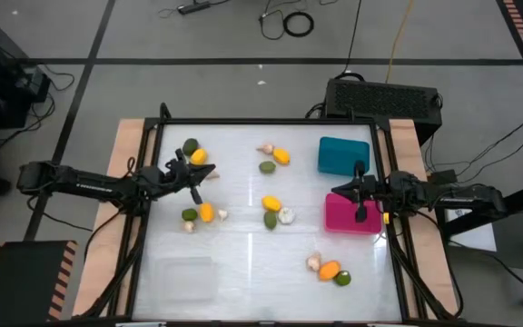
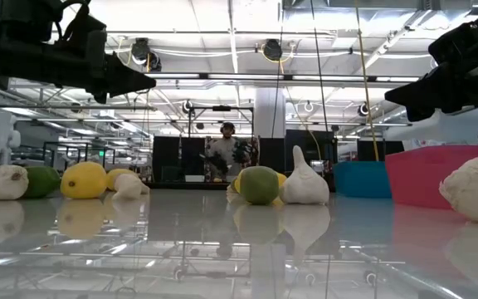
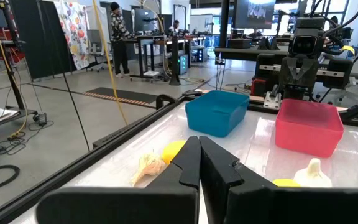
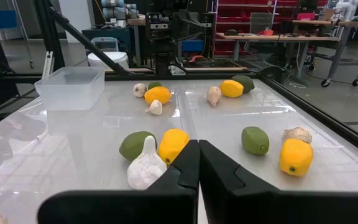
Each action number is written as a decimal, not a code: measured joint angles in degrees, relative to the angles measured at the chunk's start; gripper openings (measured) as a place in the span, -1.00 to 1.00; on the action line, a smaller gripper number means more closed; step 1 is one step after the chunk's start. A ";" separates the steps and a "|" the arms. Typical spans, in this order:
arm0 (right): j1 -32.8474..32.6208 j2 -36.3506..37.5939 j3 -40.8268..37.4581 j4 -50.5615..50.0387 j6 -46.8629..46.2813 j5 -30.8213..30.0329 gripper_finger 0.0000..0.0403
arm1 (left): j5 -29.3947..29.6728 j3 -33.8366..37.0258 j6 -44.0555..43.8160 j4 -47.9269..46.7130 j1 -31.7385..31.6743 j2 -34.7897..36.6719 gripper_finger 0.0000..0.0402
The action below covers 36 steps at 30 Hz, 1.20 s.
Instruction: Sort produce into baskets
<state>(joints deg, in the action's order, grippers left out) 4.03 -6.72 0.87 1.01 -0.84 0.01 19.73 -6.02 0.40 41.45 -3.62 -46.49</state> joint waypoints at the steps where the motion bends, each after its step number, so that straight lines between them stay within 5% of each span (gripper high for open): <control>1: 0.00 0.00 0.00 -0.01 0.00 0.02 -1.00 | 0.00 0.00 0.01 0.00 0.00 0.01 -0.98; 7: 0.00 0.00 0.01 -0.01 0.01 0.00 -1.00 | -0.87 0.00 -1.62 0.44 0.00 -0.01 -0.98; 12: 0.00 0.00 0.01 1.04 -0.14 0.02 -1.00 | -7.70 0.00 -18.64 0.67 0.02 0.01 -0.98; 21: 0.00 0.02 0.01 10.55 -10.87 0.00 -1.00 | -7.69 -0.02 -22.43 -2.08 0.00 0.01 -0.98; 30: 0.00 -0.42 0.17 14.51 -20.29 0.06 -1.00 | -15.70 -4.49 -17.29 -2.48 0.00 0.01 -0.97; 36: -0.01 -5.58 4.80 13.98 -20.93 0.35 -1.00 | -19.89 -14.94 -10.84 -20.00 0.19 0.01 -0.70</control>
<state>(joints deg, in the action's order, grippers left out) 4.02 -12.30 5.67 14.98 -21.77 0.36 -0.16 -20.96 -10.43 21.46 -3.43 -46.48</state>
